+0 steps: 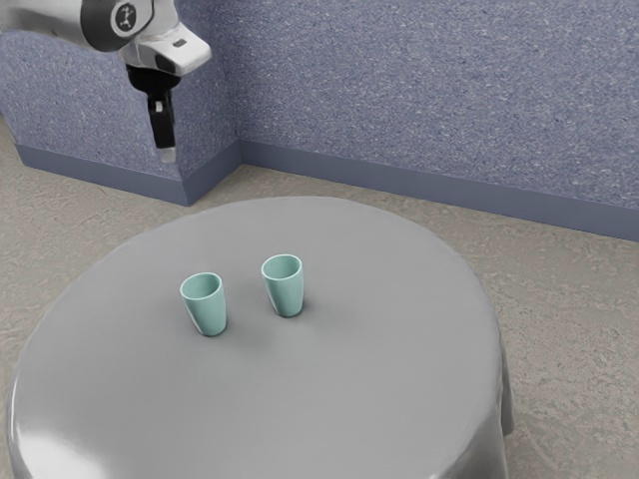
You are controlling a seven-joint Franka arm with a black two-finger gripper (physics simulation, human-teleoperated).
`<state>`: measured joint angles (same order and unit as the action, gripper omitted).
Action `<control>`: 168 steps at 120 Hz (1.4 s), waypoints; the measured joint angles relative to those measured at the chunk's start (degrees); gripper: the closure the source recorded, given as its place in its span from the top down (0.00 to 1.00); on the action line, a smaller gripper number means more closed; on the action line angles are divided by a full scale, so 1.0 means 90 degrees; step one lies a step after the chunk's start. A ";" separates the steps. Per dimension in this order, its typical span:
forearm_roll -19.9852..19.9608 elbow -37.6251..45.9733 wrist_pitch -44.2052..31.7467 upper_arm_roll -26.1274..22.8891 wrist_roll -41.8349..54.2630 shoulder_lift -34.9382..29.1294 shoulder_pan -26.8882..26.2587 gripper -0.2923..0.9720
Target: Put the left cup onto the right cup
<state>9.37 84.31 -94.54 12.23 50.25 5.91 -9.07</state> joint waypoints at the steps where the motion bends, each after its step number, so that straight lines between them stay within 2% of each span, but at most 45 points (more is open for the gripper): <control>1: -0.0013 0.0003 0.0000 -0.0003 0.0007 0.0014 0.0020 0.77; 27: -0.0401 0.0078 -0.0306 -0.0029 0.0162 0.0449 0.0177 0.77; 67: -0.0626 0.0088 -0.1190 -0.0040 0.0575 0.1474 0.0553 0.77; 87: -0.0661 0.0101 -0.1478 -0.0050 0.0795 0.1755 0.0657 0.77; 168: -0.0757 0.1481 -0.2599 -0.0138 0.1214 0.1746 0.0751 0.77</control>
<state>2.56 97.64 -117.94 10.99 61.18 21.63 -2.31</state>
